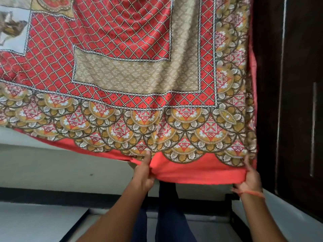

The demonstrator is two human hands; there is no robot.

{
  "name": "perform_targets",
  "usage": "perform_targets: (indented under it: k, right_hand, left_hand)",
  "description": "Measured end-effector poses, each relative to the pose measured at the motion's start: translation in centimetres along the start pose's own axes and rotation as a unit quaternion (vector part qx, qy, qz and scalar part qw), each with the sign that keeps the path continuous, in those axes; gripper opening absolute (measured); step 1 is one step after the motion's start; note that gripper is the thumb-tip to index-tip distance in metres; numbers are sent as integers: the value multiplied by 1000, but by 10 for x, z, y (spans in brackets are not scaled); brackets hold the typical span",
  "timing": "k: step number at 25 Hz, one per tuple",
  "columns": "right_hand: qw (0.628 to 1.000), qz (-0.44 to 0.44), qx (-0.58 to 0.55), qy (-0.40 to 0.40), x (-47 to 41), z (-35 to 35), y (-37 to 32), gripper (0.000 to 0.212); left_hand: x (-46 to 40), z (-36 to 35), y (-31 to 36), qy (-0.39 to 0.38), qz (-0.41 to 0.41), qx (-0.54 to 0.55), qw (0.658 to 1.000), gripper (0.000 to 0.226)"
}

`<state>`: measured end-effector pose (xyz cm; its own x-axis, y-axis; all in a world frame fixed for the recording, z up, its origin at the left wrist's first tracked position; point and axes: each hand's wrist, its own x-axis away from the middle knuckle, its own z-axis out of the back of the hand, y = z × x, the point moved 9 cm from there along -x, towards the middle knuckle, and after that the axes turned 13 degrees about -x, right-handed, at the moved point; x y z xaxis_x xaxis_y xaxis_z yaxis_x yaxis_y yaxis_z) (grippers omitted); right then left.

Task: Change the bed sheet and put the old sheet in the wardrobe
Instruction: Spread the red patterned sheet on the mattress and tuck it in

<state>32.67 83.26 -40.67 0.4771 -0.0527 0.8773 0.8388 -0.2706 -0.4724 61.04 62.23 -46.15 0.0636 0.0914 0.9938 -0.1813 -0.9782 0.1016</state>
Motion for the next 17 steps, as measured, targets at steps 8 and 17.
perform_targets:
  k: [8, 17]
  right_hand:
    - [892, 116, 314, 303, 33, 86, 3, 25]
    - [702, 424, 544, -177, 130, -216, 127, 18]
  left_hand:
    - [-3, 19, -19, 105, 29, -148, 983, 29]
    - [16, 111, 96, 258, -107, 136, 950, 71]
